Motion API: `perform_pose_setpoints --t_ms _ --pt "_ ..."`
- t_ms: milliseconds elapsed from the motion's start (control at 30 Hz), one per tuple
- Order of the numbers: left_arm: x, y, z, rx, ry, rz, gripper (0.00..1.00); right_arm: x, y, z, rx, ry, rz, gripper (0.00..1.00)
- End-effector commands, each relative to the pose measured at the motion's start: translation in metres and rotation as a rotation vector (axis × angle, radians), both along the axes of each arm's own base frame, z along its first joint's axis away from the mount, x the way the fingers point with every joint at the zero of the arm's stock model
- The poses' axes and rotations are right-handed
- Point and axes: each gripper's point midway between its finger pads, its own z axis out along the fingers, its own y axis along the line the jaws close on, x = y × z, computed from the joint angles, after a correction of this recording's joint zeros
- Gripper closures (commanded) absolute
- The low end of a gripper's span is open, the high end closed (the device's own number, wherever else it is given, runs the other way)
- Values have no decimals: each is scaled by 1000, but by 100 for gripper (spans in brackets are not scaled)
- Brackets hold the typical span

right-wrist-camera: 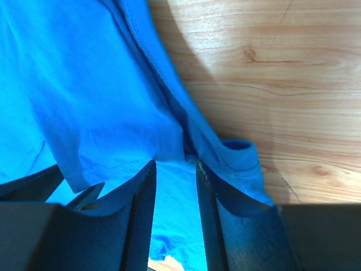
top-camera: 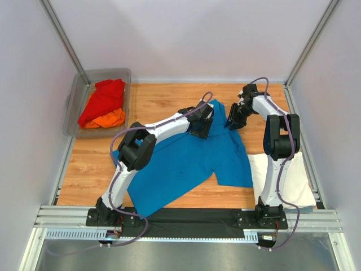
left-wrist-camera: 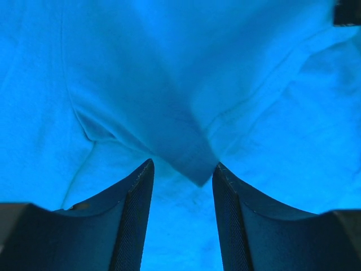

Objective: Fold and stack the t-shirts
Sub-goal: Fold the tshirt

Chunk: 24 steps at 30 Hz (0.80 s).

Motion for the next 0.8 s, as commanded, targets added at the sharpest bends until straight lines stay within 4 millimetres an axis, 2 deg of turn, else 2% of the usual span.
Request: perform_pose_setpoints --t_ms 0,133,300,400,433,500,533,567,667,700,767 --pt "12 -4 12 15 -59 -10 48 3 -2 1 -12 -25 27 64" --pt "15 -6 8 18 -56 -16 52 3 -5 -2 -28 -21 28 64" --pt "12 -8 6 12 -41 -20 67 3 -8 -5 -44 -9 30 64" --pt "12 -8 9 9 -43 -23 74 5 -3 -5 -18 -14 37 66" --pt "13 -9 11 8 -46 -24 75 6 -1 -4 -8 -18 35 69" --pt "12 -9 13 8 -46 -29 79 7 2 1 19 -22 33 83" --pt "11 -8 14 12 -41 -34 81 6 3 4 23 -16 24 97" --pt "10 -9 16 9 -40 -40 84 5 3 10 21 -25 25 99" --pt "6 -7 22 12 -31 -60 89 -1 -3 23 -4 -25 -5 100" --pt "2 -4 24 16 -23 -64 90 -4 -6 33 -15 -31 -21 100" --pt "-5 -4 24 15 2 -80 92 -10 -8 37 -15 -8 -40 100"
